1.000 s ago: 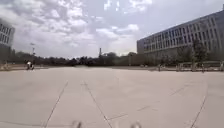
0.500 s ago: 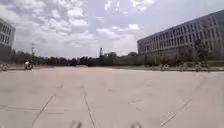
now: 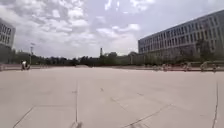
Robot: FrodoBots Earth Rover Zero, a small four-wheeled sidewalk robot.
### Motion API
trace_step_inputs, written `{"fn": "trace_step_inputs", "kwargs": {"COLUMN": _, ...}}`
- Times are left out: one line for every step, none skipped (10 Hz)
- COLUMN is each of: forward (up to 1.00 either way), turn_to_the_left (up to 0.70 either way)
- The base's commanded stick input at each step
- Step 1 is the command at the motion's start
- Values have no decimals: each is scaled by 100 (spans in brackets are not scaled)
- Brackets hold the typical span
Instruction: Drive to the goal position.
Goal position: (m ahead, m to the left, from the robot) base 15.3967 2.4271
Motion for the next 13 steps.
{"fn": "trace_step_inputs", "kwargs": {"forward": 95, "turn_to_the_left": 4}}
{"fn": "trace_step_inputs", "kwargs": {"forward": 95, "turn_to_the_left": 4}}
{"fn": "trace_step_inputs", "kwargs": {"forward": 95, "turn_to_the_left": 4}}
{"fn": "trace_step_inputs", "kwargs": {"forward": 95, "turn_to_the_left": 4}}
{"fn": "trace_step_inputs", "kwargs": {"forward": 95, "turn_to_the_left": 4}}
{"fn": "trace_step_inputs", "kwargs": {"forward": 95, "turn_to_the_left": 4}}
{"fn": "trace_step_inputs", "kwargs": {"forward": 95, "turn_to_the_left": 4}}
{"fn": "trace_step_inputs", "kwargs": {"forward": 95, "turn_to_the_left": 4}}
{"fn": "trace_step_inputs", "kwargs": {"forward": 95, "turn_to_the_left": 4}}
{"fn": "trace_step_inputs", "kwargs": {"forward": 95, "turn_to_the_left": 4}}
{"fn": "trace_step_inputs", "kwargs": {"forward": 95, "turn_to_the_left": 4}}
{"fn": "trace_step_inputs", "kwargs": {"forward": 95, "turn_to_the_left": 4}}
{"fn": "trace_step_inputs", "kwargs": {"forward": 95, "turn_to_the_left": 4}}
